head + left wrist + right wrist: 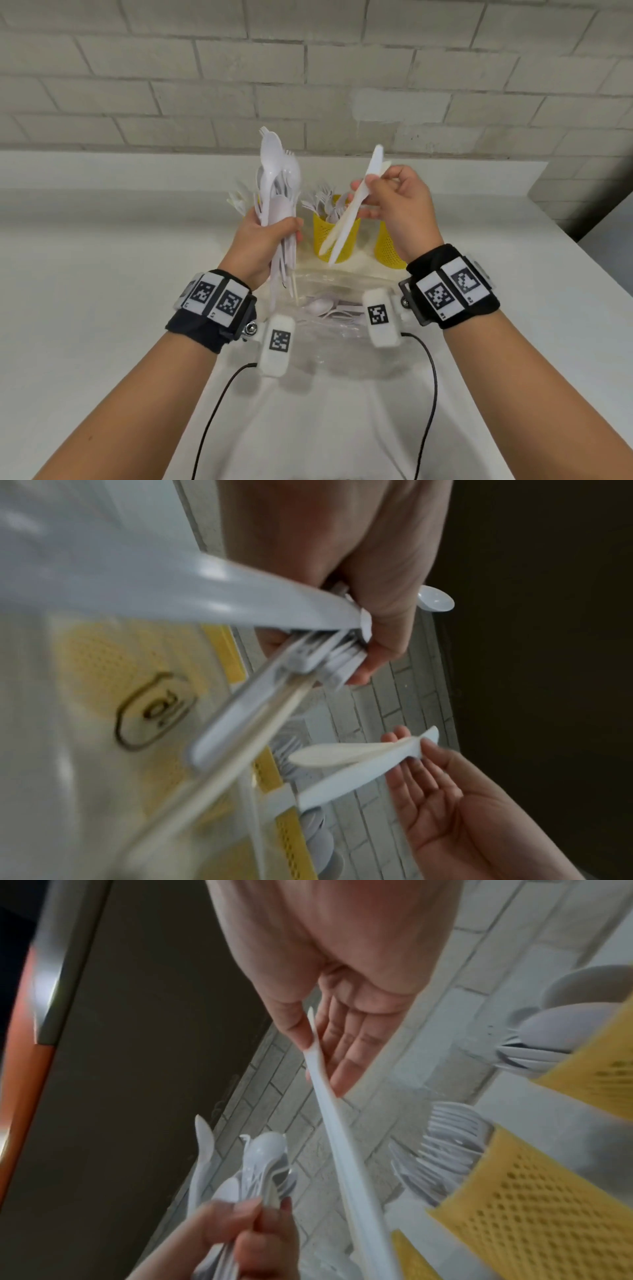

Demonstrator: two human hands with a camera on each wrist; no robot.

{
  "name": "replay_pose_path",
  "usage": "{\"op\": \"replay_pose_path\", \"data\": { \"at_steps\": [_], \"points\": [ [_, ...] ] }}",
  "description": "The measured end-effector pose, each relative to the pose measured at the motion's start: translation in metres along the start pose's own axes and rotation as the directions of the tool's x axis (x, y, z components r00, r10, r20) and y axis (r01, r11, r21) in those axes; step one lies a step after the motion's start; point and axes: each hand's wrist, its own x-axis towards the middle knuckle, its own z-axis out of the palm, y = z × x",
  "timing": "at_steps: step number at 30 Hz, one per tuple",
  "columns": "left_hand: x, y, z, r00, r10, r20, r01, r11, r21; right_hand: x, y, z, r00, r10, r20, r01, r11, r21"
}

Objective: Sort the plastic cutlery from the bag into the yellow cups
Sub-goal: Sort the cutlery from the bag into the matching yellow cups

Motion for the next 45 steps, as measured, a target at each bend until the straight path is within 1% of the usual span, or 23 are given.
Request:
{"op": "replay_pose_path", "data": {
  "at_steps": [2,4,6,8,10,12,14,15,16,19,20,21,22,23,24,25,26,27,30,32,34,37,45],
  "points": [
    [0.002,0.009,-0.009,1.000,0.016,-0.004,-0.016,1.000,-0.013,0.014,-0.006,0.010,0.994,-0.105,-0.022,0.105,0.994,0.008],
    [0.004,0.018,-0.019,1.000,0.025,-0.006,-0.025,0.999,-0.030,0.027,-0.007,0.025,0.984,-0.178,-0.004,0.178,0.984,0.004],
    [0.006,0.024,-0.027,1.000,0.012,0.010,-0.012,0.999,-0.044,0.038,0.000,0.045,0.978,-0.208,0.025,0.208,0.978,-0.029],
    [0.005,0.026,-0.032,0.999,0.007,0.043,-0.005,0.999,-0.047,0.046,0.016,0.064,0.980,-0.199,0.034,0.201,0.977,-0.072],
    [0.005,0.024,-0.033,0.998,0.003,0.060,0.000,0.999,-0.050,0.052,0.037,0.079,0.983,-0.174,0.059,0.181,0.973,-0.143],
    [0.004,0.021,-0.034,0.997,-0.005,0.079,0.011,0.997,-0.070,0.055,0.059,0.087,0.981,-0.131,0.141,0.173,0.921,-0.349],
    [0.004,0.018,-0.033,0.994,-0.021,0.104,0.030,0.996,-0.085,0.057,0.076,0.091,0.968,0.004,0.252,0.155,0.775,-0.612],
    [0.004,0.017,-0.033,0.993,-0.029,0.114,0.039,0.996,-0.084,0.057,0.081,0.091,0.955,0.080,0.284,0.151,0.694,-0.704],
    [0.004,0.016,-0.033,0.991,-0.035,0.127,0.046,0.995,-0.084,0.057,0.083,0.091,0.943,0.134,0.304,0.150,0.645,-0.749],
    [0.003,0.015,-0.030,0.986,-0.046,0.163,0.059,0.995,-0.075,0.059,0.076,0.090,0.924,0.183,0.335,0.164,0.603,-0.781],
    [0.003,0.015,-0.030,0.984,-0.052,0.169,0.065,0.995,-0.070,0.059,0.071,0.089,0.933,0.149,0.327,0.170,0.618,-0.767],
    [0.003,0.015,-0.029,0.984,-0.057,0.169,0.069,0.995,-0.067,0.059,0.065,0.088,0.951,0.096,0.295,0.158,0.669,-0.726],
    [0.004,0.015,-0.028,0.985,-0.058,0.165,0.070,0.995,-0.066,0.057,0.059,0.086,0.967,0.044,0.252,0.133,0.755,-0.642],
    [0.005,0.015,-0.027,0.986,-0.058,0.153,0.068,0.996,-0.059,0.052,0.050,0.085,0.980,0.030,0.195,0.076,0.855,-0.513],
    [0.006,0.014,-0.026,0.989,-0.057,0.135,0.064,0.997,-0.049,0.046,0.043,0.082,0.986,0.046,0.159,0.017,0.928,-0.371],
    [0.008,0.013,-0.025,0.992,-0.053,0.113,0.057,0.998,-0.037,0.041,0.036,0.079,0.985,0.076,0.152,-0.035,0.966,-0.258],
    [0.010,0.012,-0.023,0.994,-0.047,0.099,0.050,0.998,-0.025,0.034,0.030,0.076,0.981,0.106,0.160,-0.071,0.975,-0.209],
    [0.011,0.011,-0.021,0.995,-0.040,0.094,0.041,0.999,-0.014,0.030,0.027,0.074,0.978,0.122,0.171,-0.084,0.972,-0.218],
    [0.011,0.009,-0.010,0.989,-0.017,0.144,0.019,1.000,-0.013,0.022,0.026,0.070,0.986,0.073,0.153,-0.020,0.947,-0.320],
    [0.010,0.007,-0.003,0.984,-0.016,0.179,0.022,0.999,-0.035,0.022,0.027,0.064,0.989,0.083,0.125,-0.046,0.961,-0.273],
    [0.010,0.005,0.000,0.980,-0.019,0.196,0.025,0.999,-0.025,0.020,0.025,0.057,0.985,0.109,0.135,-0.079,0.975,-0.205],
    [0.012,0.001,0.003,0.973,-0.021,0.229,0.020,1.000,0.006,0.016,0.024,0.047,0.983,0.114,0.145,-0.088,0.981,-0.174],
    [0.014,-0.009,0.018,0.975,-0.033,0.219,0.035,0.999,-0.005,0.013,0.018,0.031,0.986,0.141,0.094,-0.129,0.984,-0.126]
  ]
}}
